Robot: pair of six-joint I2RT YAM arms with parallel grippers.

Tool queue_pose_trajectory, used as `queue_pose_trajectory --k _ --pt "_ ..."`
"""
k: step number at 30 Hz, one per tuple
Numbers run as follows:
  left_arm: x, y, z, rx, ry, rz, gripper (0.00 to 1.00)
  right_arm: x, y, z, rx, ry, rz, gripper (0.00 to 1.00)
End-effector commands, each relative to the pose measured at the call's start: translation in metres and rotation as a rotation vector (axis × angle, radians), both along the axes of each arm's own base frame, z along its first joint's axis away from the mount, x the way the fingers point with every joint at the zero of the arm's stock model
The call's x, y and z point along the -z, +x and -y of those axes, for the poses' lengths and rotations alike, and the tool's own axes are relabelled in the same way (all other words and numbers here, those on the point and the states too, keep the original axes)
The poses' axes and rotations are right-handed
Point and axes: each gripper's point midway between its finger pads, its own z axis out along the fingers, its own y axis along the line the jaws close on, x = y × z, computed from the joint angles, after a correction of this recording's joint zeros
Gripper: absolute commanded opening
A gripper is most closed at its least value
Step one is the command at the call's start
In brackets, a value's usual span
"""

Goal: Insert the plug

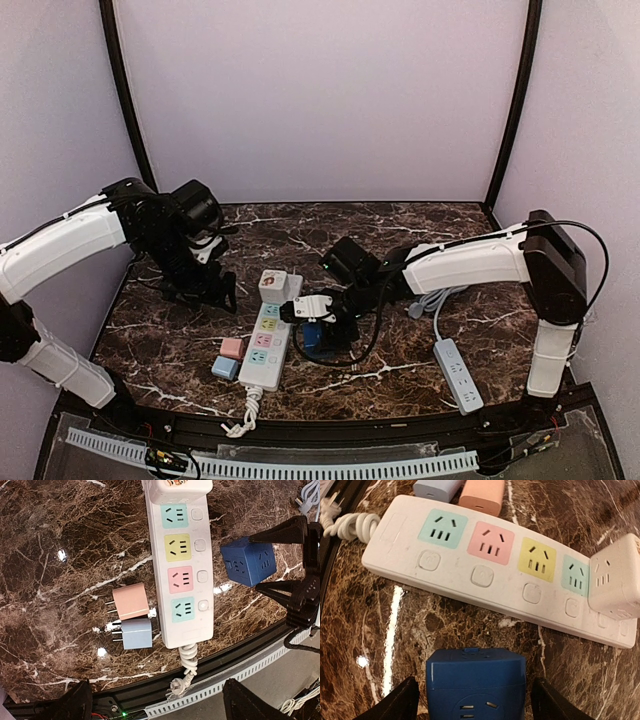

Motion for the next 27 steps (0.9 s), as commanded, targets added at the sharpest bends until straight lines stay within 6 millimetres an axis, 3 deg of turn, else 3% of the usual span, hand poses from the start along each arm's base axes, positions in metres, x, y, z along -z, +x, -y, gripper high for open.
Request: queue_pose_trajectory --k 1,6,10,18,25,27 --pt "-0.004 -0.005 -0.007 0.018 -0.002 0.003 0.91 0.005 0.001 0.000 0.037 -0.008 -0.048 0.72" --pt "-0.003 -0.003 -0.008 0.017 0.000 0.006 0.90 0.002 -0.001 0.000 0.034 0.002 -0.051 0.55" --pt "-0.003 -0.002 -0.008 0.018 -0.003 0.010 0.90 -0.007 0.001 -0.002 0.036 0.021 -0.042 0.35" --pt "-0.007 0.002 -0.005 0.038 -0.014 0.034 0.88 -0.031 0.002 0.000 0.080 0.063 -0.034 0.29" --pt "-0.029 0.015 0.003 0.055 -0.082 0.139 0.87 -0.068 -0.006 0.005 0.152 0.163 -0.115 0.24" --pt "-0.033 0.018 0.004 0.059 -0.082 0.159 0.87 -0.078 -0.006 0.008 0.178 0.187 -0.153 0.17"
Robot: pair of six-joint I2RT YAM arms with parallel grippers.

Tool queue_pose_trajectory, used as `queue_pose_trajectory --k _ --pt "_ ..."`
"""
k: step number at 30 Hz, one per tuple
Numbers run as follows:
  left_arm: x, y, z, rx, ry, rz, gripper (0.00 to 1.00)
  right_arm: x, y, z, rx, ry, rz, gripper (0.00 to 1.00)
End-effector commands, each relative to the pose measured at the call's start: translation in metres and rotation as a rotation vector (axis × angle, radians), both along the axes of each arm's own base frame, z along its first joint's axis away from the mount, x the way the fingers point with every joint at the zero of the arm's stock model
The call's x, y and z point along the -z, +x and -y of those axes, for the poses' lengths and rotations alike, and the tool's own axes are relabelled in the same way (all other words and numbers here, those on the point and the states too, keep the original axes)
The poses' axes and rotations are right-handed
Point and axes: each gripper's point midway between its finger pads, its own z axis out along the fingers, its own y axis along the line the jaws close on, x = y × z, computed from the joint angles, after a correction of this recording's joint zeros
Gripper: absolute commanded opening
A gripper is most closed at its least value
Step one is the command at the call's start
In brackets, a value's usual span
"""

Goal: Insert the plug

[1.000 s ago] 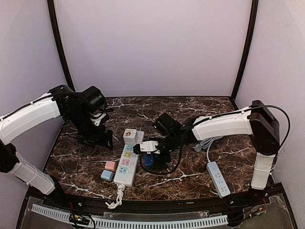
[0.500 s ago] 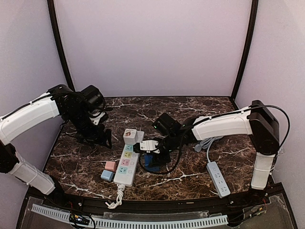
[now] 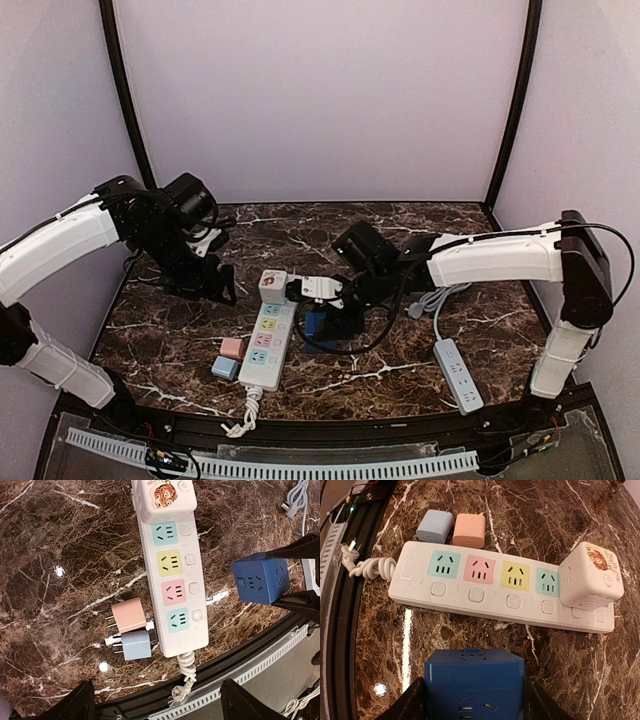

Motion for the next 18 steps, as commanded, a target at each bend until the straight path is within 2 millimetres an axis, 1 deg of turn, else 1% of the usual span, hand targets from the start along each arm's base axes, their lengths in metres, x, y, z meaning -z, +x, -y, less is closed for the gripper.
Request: queue_pose_trajectory --k 1,3,5,8,11,12,13,14,15,18 --pt "-0.026 0.011 0.001 0.014 -0.045 0.104 0.87 -0.040 0.001 0.003 0.074 0.112 -0.083 0.13" --pt "-0.031 0.014 0.002 0.024 -0.050 0.130 0.87 -0.047 0.002 0.008 0.100 0.120 -0.097 0.08" --pt "-0.038 0.017 0.003 0.027 -0.064 0.160 0.86 -0.053 0.002 0.014 0.123 0.127 -0.098 0.00" --pt "-0.047 0.022 0.009 0.023 -0.104 0.197 0.84 -0.063 0.001 0.023 0.166 0.135 -0.112 0.00" --pt "-0.051 0.021 0.015 0.021 -0.168 0.216 0.81 -0.075 0.001 0.030 0.204 0.158 -0.124 0.00" --pt "-0.055 0.024 0.020 0.021 -0.199 0.241 0.80 -0.079 0.002 0.032 0.221 0.167 -0.125 0.00" --pt "-0.054 0.022 0.020 0.024 -0.217 0.245 0.80 -0.083 0.004 0.034 0.239 0.174 -0.129 0.00" --pt "-0.058 0.025 0.024 0.029 -0.247 0.273 0.79 -0.086 0.006 0.036 0.256 0.182 -0.135 0.00" --pt "-0.058 0.023 0.024 0.039 -0.258 0.281 0.79 -0.089 0.008 0.039 0.276 0.191 -0.149 0.00" --pt "-0.068 0.025 0.030 0.074 -0.302 0.338 0.79 -0.096 0.010 0.047 0.330 0.219 -0.249 0.00"
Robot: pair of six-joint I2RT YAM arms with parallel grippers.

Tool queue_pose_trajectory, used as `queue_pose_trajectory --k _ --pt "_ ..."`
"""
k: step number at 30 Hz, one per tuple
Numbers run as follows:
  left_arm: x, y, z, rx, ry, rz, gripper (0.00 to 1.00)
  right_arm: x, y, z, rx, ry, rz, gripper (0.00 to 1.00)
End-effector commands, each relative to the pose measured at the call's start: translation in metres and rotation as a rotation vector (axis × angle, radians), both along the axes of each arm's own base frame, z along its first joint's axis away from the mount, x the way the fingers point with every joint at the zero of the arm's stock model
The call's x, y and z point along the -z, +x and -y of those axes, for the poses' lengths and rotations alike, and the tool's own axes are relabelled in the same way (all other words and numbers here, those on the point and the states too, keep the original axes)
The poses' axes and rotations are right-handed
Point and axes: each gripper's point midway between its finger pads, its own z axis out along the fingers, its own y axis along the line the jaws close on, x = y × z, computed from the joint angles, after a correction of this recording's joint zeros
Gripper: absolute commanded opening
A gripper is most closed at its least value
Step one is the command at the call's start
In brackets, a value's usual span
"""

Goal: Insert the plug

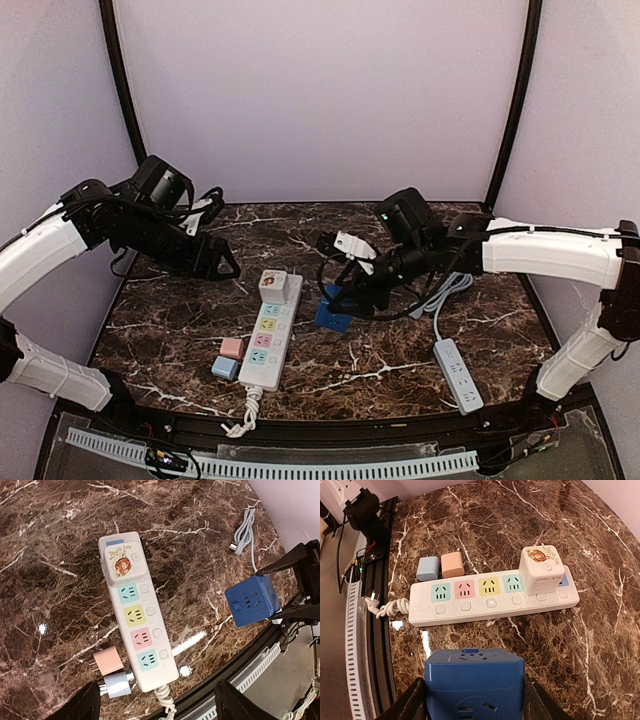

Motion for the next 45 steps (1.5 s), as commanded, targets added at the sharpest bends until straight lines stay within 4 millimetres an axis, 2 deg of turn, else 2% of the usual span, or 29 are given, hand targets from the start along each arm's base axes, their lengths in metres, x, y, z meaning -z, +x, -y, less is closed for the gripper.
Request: queue_pose_trajectory --k 1,7,13,19,25,31,39,45 --pt "-0.017 0.005 0.011 0.061 -0.087 0.101 0.79 -0.018 0.006 0.013 0.096 0.076 -0.155 0.00" --pt "-0.030 0.010 0.018 0.159 -0.087 0.207 0.78 -0.032 0.001 0.027 0.102 0.129 -0.365 0.00" --pt "-0.045 0.015 0.039 0.298 -0.140 0.322 0.79 -0.044 0.006 0.038 0.120 0.188 -0.486 0.00" --pt "-0.064 0.000 0.063 0.569 -0.222 0.505 0.83 -0.071 0.012 0.048 0.085 0.307 -0.607 0.00" --pt "-0.092 -0.009 0.086 0.752 -0.337 0.711 0.88 -0.095 0.001 0.058 -0.030 0.386 -0.756 0.00" --pt "-0.104 -0.013 0.106 0.896 -0.412 0.787 0.87 -0.113 -0.010 0.062 -0.111 0.423 -0.843 0.00" --pt "-0.119 -0.022 0.131 1.057 -0.508 0.822 0.87 -0.154 -0.029 0.069 -0.231 0.493 -0.880 0.00" --pt "-0.126 -0.029 0.148 1.137 -0.528 0.864 0.86 -0.163 -0.034 0.073 -0.245 0.510 -0.882 0.00"
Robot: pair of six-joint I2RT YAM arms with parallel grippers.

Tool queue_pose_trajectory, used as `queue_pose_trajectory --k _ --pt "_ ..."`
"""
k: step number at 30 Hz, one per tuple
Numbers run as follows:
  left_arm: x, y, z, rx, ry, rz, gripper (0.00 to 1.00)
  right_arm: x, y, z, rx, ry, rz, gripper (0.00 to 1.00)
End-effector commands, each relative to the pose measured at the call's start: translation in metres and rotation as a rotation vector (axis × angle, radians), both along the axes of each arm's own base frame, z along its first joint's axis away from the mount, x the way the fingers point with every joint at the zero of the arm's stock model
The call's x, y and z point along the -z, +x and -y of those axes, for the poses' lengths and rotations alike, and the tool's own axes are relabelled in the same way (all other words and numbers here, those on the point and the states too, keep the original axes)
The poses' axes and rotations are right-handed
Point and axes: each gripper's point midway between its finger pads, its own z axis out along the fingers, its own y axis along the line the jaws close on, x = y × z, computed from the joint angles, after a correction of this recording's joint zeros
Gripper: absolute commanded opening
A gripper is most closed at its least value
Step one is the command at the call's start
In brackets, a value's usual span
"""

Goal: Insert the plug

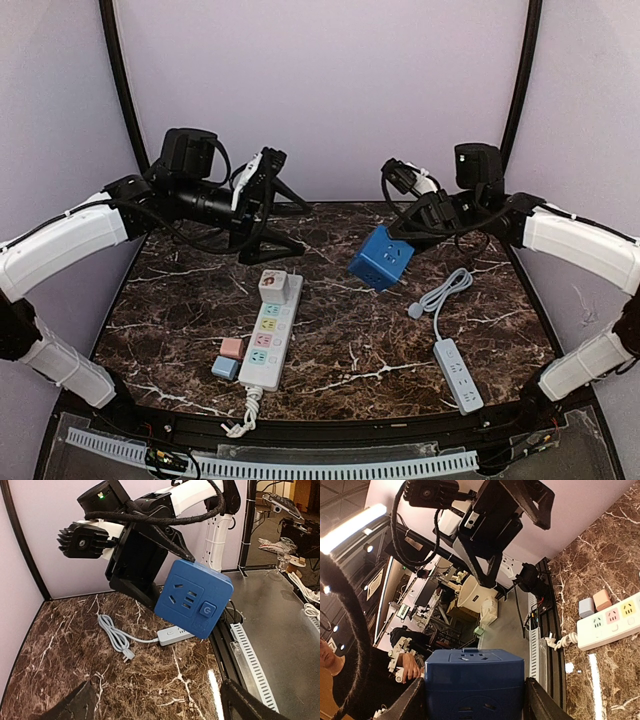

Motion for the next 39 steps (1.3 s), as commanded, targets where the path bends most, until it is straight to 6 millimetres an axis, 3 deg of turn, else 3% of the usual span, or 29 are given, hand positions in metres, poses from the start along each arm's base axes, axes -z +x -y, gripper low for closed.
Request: queue_pose_trajectory --k 1,8,22,39 --pt "-0.022 -0.018 0.011 0.118 -0.059 0.081 0.86 -0.016 -0.009 0.006 -0.041 0.048 0.008 0.00" --pt "-0.034 -0.029 0.026 0.170 -0.081 0.118 0.84 -0.017 -0.007 0.004 -0.051 0.047 -0.006 0.00" --pt "-0.024 -0.042 0.064 0.266 -0.069 0.079 0.83 -0.009 -0.009 -0.002 -0.133 0.040 -0.040 0.00" --pt "-0.017 -0.047 0.083 0.295 -0.057 0.040 0.85 -0.009 -0.017 -0.004 -0.180 0.045 -0.036 0.00"
